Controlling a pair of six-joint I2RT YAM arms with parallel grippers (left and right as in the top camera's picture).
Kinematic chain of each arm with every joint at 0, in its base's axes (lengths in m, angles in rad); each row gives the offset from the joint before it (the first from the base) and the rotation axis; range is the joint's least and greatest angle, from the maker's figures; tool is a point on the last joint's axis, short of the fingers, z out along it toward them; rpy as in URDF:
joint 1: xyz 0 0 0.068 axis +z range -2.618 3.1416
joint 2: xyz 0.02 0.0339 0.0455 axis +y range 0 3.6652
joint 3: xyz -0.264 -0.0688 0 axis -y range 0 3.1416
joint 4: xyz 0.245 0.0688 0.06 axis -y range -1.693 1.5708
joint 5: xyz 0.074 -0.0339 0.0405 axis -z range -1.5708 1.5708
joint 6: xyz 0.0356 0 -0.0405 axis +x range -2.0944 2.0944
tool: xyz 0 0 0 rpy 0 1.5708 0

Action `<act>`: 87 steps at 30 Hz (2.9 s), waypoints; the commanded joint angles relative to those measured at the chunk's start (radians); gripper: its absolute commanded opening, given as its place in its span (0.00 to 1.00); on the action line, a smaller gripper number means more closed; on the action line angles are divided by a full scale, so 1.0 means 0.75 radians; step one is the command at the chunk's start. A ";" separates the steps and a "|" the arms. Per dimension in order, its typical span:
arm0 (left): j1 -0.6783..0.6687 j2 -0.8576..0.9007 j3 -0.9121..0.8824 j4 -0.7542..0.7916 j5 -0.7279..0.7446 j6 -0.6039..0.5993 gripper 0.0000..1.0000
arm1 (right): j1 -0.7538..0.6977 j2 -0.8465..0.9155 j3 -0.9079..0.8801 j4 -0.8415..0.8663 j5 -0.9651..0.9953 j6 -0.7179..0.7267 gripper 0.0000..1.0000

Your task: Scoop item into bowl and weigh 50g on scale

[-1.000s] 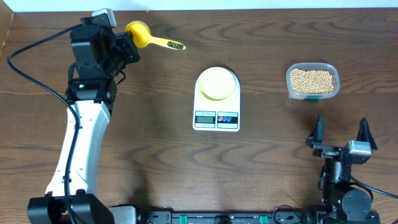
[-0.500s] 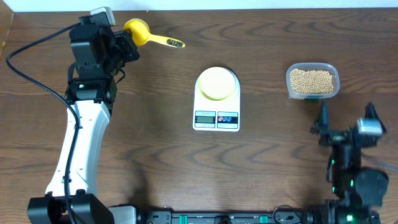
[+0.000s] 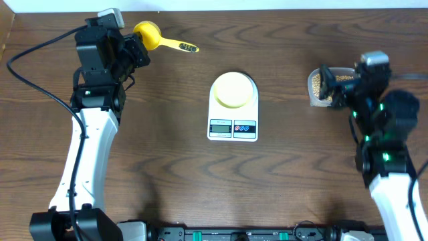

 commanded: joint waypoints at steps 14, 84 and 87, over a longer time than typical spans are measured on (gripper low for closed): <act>0.003 -0.018 -0.008 -0.030 -0.003 -0.004 0.08 | -0.024 0.489 0.269 0.120 -0.719 0.284 0.99; -0.343 -0.015 -0.008 0.007 -0.003 -0.557 0.08 | 0.464 0.498 0.269 0.499 -0.616 0.981 0.99; -0.354 -0.016 -0.008 -0.001 -0.002 -0.635 0.08 | 0.464 0.498 0.269 0.572 -0.704 0.943 0.99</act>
